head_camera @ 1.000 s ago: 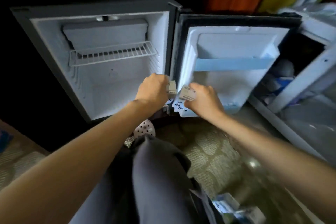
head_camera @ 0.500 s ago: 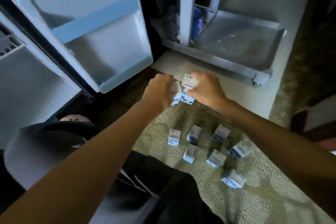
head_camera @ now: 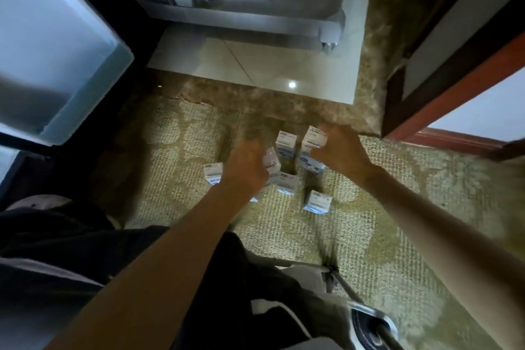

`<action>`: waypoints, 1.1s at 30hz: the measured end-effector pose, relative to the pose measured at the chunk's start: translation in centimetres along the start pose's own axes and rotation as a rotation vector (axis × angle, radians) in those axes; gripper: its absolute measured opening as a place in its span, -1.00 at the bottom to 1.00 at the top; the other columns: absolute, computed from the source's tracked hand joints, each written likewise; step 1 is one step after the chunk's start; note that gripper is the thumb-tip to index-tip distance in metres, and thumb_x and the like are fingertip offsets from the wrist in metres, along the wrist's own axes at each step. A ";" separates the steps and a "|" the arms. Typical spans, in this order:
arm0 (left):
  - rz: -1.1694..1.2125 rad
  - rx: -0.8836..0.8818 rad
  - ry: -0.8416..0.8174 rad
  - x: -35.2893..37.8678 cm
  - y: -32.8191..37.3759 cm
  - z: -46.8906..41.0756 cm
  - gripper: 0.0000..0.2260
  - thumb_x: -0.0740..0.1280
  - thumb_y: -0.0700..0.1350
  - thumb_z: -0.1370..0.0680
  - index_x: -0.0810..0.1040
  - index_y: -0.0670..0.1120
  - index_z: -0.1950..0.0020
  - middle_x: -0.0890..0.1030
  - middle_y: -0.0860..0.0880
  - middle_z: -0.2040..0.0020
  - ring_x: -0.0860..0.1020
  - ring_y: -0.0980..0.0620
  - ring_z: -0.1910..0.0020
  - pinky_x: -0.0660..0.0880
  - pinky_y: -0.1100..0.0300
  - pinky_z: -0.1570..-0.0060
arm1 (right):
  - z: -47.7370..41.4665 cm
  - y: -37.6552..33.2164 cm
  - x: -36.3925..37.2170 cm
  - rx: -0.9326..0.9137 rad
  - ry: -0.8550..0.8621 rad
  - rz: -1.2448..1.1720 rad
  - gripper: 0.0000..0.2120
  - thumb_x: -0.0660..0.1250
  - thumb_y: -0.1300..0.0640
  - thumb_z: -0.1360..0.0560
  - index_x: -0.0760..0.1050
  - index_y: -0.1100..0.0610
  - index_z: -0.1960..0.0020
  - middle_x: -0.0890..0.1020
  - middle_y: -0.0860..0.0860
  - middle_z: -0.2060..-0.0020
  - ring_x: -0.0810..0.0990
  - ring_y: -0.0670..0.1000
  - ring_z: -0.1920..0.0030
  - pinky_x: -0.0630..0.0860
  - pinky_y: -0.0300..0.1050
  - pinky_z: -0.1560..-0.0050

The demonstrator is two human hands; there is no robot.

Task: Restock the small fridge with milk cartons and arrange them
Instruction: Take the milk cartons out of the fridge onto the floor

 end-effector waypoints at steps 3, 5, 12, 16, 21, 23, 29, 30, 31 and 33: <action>0.000 0.012 -0.023 1.2 1.5 0.4 -0.74 0.37 -0.23 -0.44 0.52 -0.20 -0.12 0.57 -0.19 -0.12 0.54 -0.16 -0.12 0.50 0.05 -0.06 | 1.5 3.9 0.1 0.096 0.031 0.060 -0.65 0.35 0.22 -0.41 0.49 0.20 -0.19 0.62 0.22 -0.08 0.58 0.20 -0.10 0.47 -0.09 0.01; -0.028 0.039 -0.028 1.7 2.7 0.6 -0.76 0.35 -0.25 -0.46 0.52 -0.22 -0.11 0.57 -0.19 -0.11 0.55 -0.15 -0.11 0.45 0.11 0.04 | 2.2 6.6 0.6 0.179 0.017 0.044 -0.71 0.35 0.23 -0.41 0.50 0.24 -0.12 0.63 0.26 -0.02 0.59 0.21 -0.03 0.42 -0.13 0.13; -0.053 0.116 -0.078 4.0 5.7 0.9 -0.70 0.35 -0.23 -0.48 0.50 -0.16 -0.22 0.55 -0.13 -0.20 0.52 -0.06 -0.17 0.38 0.23 0.06 | 2.3 13.0 5.1 0.391 -0.022 -0.080 -0.56 0.30 0.31 -0.44 0.38 0.27 -0.31 0.56 0.31 -0.13 0.56 0.24 -0.11 0.41 -0.14 0.12; -0.053 0.143 -0.084 4.1 6.5 0.9 -0.67 0.31 -0.26 -0.50 0.48 -0.13 -0.27 0.54 -0.10 -0.22 0.52 -0.04 -0.20 0.38 0.27 0.04 | 1.8 14.8 7.3 0.451 -0.051 -0.061 -0.50 0.25 0.34 -0.48 0.28 0.21 -0.40 0.52 0.27 -0.18 0.53 0.24 -0.15 0.49 -0.04 -0.03; -0.047 0.148 -0.072 3.9 7.0 0.5 -0.71 0.34 -0.26 -0.48 0.48 -0.19 -0.20 0.57 -0.14 -0.15 0.55 -0.07 -0.13 0.44 0.21 0.04 | 1.3 14.7 7.8 0.478 -0.227 0.155 -0.39 0.25 0.30 -0.49 0.08 0.22 -0.47 0.33 0.24 -0.35 0.34 0.23 -0.35 0.35 0.10 -0.29; -0.045 0.139 -0.077 3.8 7.0 0.4 -0.66 0.34 -0.26 -0.48 0.45 -0.17 -0.25 0.56 -0.14 -0.16 0.53 -0.07 -0.15 0.46 0.18 0.00 | 0.8 12.9 6.2 0.349 -0.164 0.207 -0.31 0.33 0.28 -0.44 0.08 0.20 -0.47 0.25 0.20 -0.40 0.25 0.20 -0.41 0.30 0.10 -0.34; -0.021 0.192 -0.043 2.3 8.6 1.0 -0.77 0.36 -0.30 -0.45 0.52 -0.20 -0.09 0.60 -0.14 -0.05 0.53 -0.02 0.05 0.35 0.26 0.17 | 4.3 4.4 4.2 0.004 -0.449 -0.398 -0.40 0.47 0.31 -0.34 0.33 0.17 -0.32 0.52 -0.12 0.04 0.54 0.00 -0.02 0.48 -0.30 0.05; -0.007 0.203 -0.045 2.2 9.0 1.2 -0.76 0.38 -0.30 -0.43 0.53 -0.19 -0.08 0.61 -0.14 -0.03 0.50 0.01 0.11 0.36 0.26 0.19 | 4.5 3.9 4.2 -0.026 -0.451 -0.412 -0.45 0.48 0.29 -0.33 0.38 0.17 -0.27 0.52 -0.18 0.11 0.54 -0.04 0.01 0.49 -0.30 0.02; 0.011 0.213 -0.053 2.2 9.4 1.3 -0.75 0.40 -0.30 -0.41 0.54 -0.18 -0.08 0.61 -0.13 -0.02 0.47 0.04 0.14 0.39 0.26 0.19 | 4.4 3.8 4.1 -0.032 -0.413 -0.444 -0.51 0.51 0.27 -0.32 0.45 0.16 -0.20 0.56 -0.17 0.13 0.56 -0.05 0.02 0.50 -0.24 -0.05; 0.048 0.220 -0.078 2.3 9.9 1.5 -0.72 0.41 -0.31 -0.39 0.54 -0.16 -0.08 0.60 -0.13 -0.01 0.47 0.05 0.14 0.44 0.22 0.20 | 4.2 4.3 3.6 -0.027 -0.355 -0.490 -0.58 0.54 0.23 -0.28 0.53 0.15 -0.11 0.65 -0.04 0.05 0.59 -0.03 0.00 0.47 -0.19 -0.07</action>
Point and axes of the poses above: each hand's wrist, its own z-axis away from the middle knuckle, its own x-axis out of the palm, y = z × x, the point moved 7 cm from there along -z, towards the middle knuckle
